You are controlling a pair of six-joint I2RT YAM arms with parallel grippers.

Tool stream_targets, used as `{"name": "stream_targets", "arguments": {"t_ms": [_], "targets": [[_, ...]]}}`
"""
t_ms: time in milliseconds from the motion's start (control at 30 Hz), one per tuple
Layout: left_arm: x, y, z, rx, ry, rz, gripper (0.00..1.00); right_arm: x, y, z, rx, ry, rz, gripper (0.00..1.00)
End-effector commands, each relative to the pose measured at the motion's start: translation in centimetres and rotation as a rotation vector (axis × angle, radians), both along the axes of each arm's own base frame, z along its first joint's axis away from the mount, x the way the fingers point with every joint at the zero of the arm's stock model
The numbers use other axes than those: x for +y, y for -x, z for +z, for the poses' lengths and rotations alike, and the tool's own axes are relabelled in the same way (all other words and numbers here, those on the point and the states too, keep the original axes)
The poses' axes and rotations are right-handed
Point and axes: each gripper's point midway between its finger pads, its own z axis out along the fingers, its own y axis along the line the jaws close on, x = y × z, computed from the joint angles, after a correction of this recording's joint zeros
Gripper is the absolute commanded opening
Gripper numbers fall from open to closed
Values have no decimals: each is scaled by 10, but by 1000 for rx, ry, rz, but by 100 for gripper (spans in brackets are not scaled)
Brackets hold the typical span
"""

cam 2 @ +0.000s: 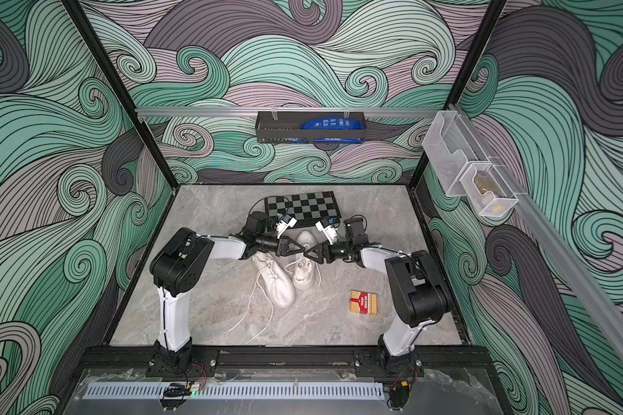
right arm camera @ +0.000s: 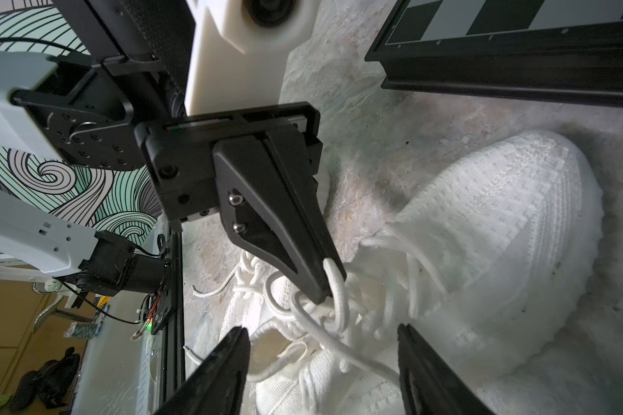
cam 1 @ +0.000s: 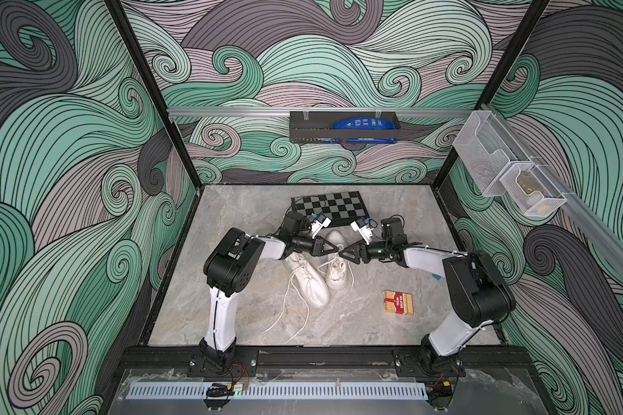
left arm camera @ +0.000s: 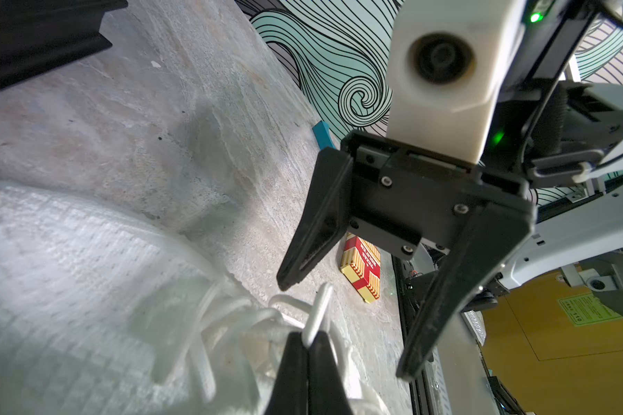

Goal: Tie the shoes
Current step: Wrap the shoelace around the shoelace.

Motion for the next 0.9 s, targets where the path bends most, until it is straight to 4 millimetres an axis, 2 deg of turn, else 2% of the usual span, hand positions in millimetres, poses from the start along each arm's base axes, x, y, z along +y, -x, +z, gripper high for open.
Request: {"name": "stream_targets", "arguments": {"t_ms": [0,133,400,533,600,733,867], "targets": [[3,-4,22,-60,26,22,0,1,0,-3,-27,-24,18,67],[6,-6,23,-63,29,35,0,-1,6,-9,-13,-29,15,59],[9,-9,26,-67,33,50,0,-10,10,-11,-4,-27,-17,20],[10,-8,27,-67,33,53,0,-13,12,-7,-10,-27,-33,7],[11,-7,27,-68,32,54,0,-14,15,-3,-12,-29,-39,4],[12,-7,26,-67,24,59,0,-17,16,10,-32,-30,-71,6],[13,-5,33,-79,31,61,0,-15,20,15,-9,-37,-88,5]]}}
